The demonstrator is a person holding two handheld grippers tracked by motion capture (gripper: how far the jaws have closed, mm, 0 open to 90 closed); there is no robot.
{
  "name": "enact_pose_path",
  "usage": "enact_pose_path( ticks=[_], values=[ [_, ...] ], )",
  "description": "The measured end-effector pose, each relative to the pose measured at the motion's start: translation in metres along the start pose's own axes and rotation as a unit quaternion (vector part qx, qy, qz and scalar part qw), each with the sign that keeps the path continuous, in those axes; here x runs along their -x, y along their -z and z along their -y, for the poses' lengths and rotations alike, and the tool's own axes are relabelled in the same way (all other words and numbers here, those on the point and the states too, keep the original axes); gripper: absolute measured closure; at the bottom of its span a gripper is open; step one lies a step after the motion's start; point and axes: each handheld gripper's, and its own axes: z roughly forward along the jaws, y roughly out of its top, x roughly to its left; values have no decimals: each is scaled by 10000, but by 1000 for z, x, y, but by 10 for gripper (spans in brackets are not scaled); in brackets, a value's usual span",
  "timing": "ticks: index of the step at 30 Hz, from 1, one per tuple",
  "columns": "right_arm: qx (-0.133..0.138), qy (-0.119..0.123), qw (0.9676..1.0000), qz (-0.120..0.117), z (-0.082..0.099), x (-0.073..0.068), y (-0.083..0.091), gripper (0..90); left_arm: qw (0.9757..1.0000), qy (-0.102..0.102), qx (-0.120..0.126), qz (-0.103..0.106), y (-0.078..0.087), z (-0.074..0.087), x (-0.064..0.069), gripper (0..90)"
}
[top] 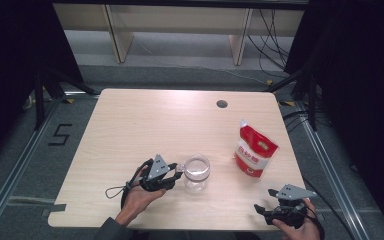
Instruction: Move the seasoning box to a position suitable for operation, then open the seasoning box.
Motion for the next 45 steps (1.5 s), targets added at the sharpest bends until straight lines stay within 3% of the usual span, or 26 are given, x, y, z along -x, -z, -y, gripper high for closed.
enact_pose_path(
  ticks=[2, 3, 4, 10, 15, 16, 30, 32, 33, 35, 36, 40, 43, 45],
  values=[
    [-7, -94, 10000, -20, 0, 0, 0, 242, 9998, 197, 23, 65, 4, 0, -2, 563],
    [-5, -76, 10000, -9, 0, 0, 0, 242, 9985, 495, 91, 194, 6, 1, -2, 548],
    [-38, -168, 9999, -12, 1, 0, 0, 242, 9975, 662, 71, 237, 8, 1, -2, 532],
    [-1, -130, 9999, -2, 2, 2, 1, 241, 9982, 582, -108, 100, 19, 4, 3, 443],
    [4, -72, 10000, 37, 2, 2, 1, 241, 9977, 658, -121, 57, 27, 8, 6, 421],
    [-1, -69, 10000, 42, 2, 2, 1, 242, 9982, 581, -135, 60, 30, 9, 5, 417],
    [-41, -185, 9998, 43, 2, 0, 1, 242, 9954, 949, -46, -130, 45, 14, 9, 373],
    [-15, -67, 10000, 47, 2, 2, 1, 242, 9938, 1096, -14, -173, 47, 13, 8, 373],
    [-17, -61, 10000, 46, 2, 2, 1, 242, 9942, 1066, 32, -151, 47, 12, 7, 375],
    [-45, -210, 9998, 31, 2, -2, 1, 242, 9936, 1125, 85, -114, 48, 11, 7, 401],
    [-16, -56, 10000, 34, 1, 1, 1, 242, 9935, 1124, 86, -133, 50, 10, 8, 441],
    [-64, -141, 9999, -7, 1, 0, 0, 242, 9943, 1031, 254, -36, 50, 4, 8, 599],
    [-99, -193, 9998, -21, 1, -1, 0, 242, 9949, 942, 356, -89, 51, -1, 9, 711],
    [-80, -103, 9999, -28, 1, 0, 0, 243, 9950, 890, 432, -104, 51, -5, 11, 772]
  ],
)
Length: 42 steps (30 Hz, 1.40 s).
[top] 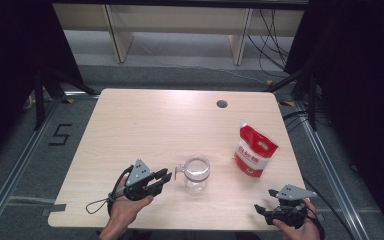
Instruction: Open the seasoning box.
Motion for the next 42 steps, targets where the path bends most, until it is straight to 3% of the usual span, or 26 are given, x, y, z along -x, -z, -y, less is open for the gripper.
enact_pose_path(
  ticks=[5, 7, 16, 26, 35, 42],
  values=[
    [5, -1, 10000, -55, -1, -1, 0, 244, 9999, -84, 129, -12, -5, -8, 3, 868],
    [35, 8, 10000, 29, -1, -3, 0, 244, 9998, -81, 185, -9, -9, -12, 2, 880],
    [83, 137, 9999, -54, -4, -6, -1, 245, 9997, -85, 228, 23, -24, -25, 4, 892],
    [90, 86, 9999, -61, -4, -7, -1, 245, 9999, -158, 52, -3, -35, -25, 7, 892],
    [113, 80, 9999, -51, -5, -8, -1, 251, 9998, -171, 74, -11, -34, -23, 6, 892],
    [247, 209, 9993, -189, -8, -10, -2, 290, 9998, -173, 135, 44, -34, -21, 5, 888]
  ],
)
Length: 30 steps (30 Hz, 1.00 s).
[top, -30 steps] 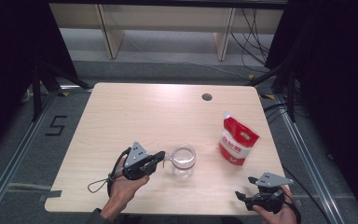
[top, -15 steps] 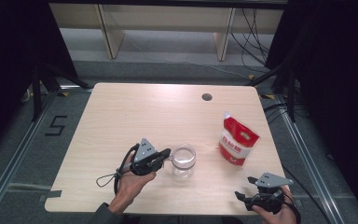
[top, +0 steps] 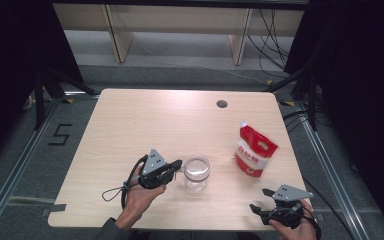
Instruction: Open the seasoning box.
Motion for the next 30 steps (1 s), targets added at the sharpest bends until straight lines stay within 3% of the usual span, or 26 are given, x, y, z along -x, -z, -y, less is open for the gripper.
enact_pose_path(
  ticks=[5, 7, 8, 12, 13, 16, 18, 20, 21, 23, 25, 30],
  values=[
    [158, 153, 9997, -101, -4, -2, -2, 331, 10000, -7, -8, -23, 0, 0, 0, 888],
    [195, 79, 9997, -138, -6, -6, -3, 354, 10000, -19, -1, -3, 0, 1, 0, 887],
    [228, 245, 9992, -198, -8, -5, -5, 373, 10000, -26, -20, -20, 1, 1, 0, 887],
    [320, 356, 9981, -397, -15, -8, -12, 445, 10000, -34, -43, -38, 1, 2, -1, 886],
    [454, 420, 9974, -378, -17, -8, -13, 461, 10000, -15, -30, -37, 1, 2, -1, 885],
    [547, 240, 9970, -497, -24, -12, -15, 512, 10000, 49, 11, -18, 1, 3, -1, 881],
    [795, 433, 9950, -428, -31, -11, -18, 549, 10000, 10, 26, -9, 1, 3, -1, 876],
    [822, 384, 9947, -475, -37, -15, -20, 582, 10000, 8, 11, -5, 1, 3, -1, 876],
    [916, 525, 9934, -438, -40, -15, -23, 601, 10000, 16, 6, -17, 1, 3, -1, 876],
    [963, 537, 9927, -485, -46, -18, -28, 635, 10000, -14, 1, 1, 1, 3, -1, 876],
    [1020, 722, 9907, -538, -51, -19, -34, 673, 10000, -16, 15, 6, 1, 3, -1, 876],
    [1054, 909, 9887, -564, -61, -25, -41, 730, 10000, 4, 0, -17, 1, 3, -1, 876]
  ],
)
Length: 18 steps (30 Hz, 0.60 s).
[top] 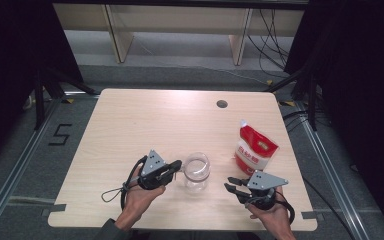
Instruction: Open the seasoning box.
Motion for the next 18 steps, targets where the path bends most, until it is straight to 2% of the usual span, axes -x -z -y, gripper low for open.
enact_pose_path(
  ticks=[3, 4, 5, 8, 9, 12, 13, 17, 18],
  values=[
    [16, 56, 10000, -4, -3, 0, -4, 736, 10000, 3, 5, 2, 0, 0, 0, 877],
    [13, 3, 10000, 16, -3, 0, -5, 736, 10000, -6, 1, -1, 0, 0, 0, 876],
    [23, 67, 10000, 41, -4, 2, -6, 736, 10000, -3, 27, 17, 0, 0, 0, 876],
    [30, -29, 10000, 57, -4, 4, -8, 736, 10000, -6, 2, -6, 0, 0, 0, 878],
    [113, -63, 9999, 99, -4, 4, -9, 741, 10000, -3, 11, -6, 0, 0, 0, 877],
    [139, -31, 9998, 169, -5, 6, -10, 750, 10000, 29, 30, 34, 0, 1, -1, 878],
    [71, 0, 9998, 160, -6, 7, -10, 750, 10000, 71, 38, 26, 0, 1, -1, 877],
    [113, -51, 9998, 149, -8, 6, -12, 775, 10000, 57, 39, 25, 0, 1, -1, 878],
    [122, 9, 9998, 134, -9, 7, -13, 780, 10000, 59, 23, -6, 1, 1, -1, 878]
  ],
)
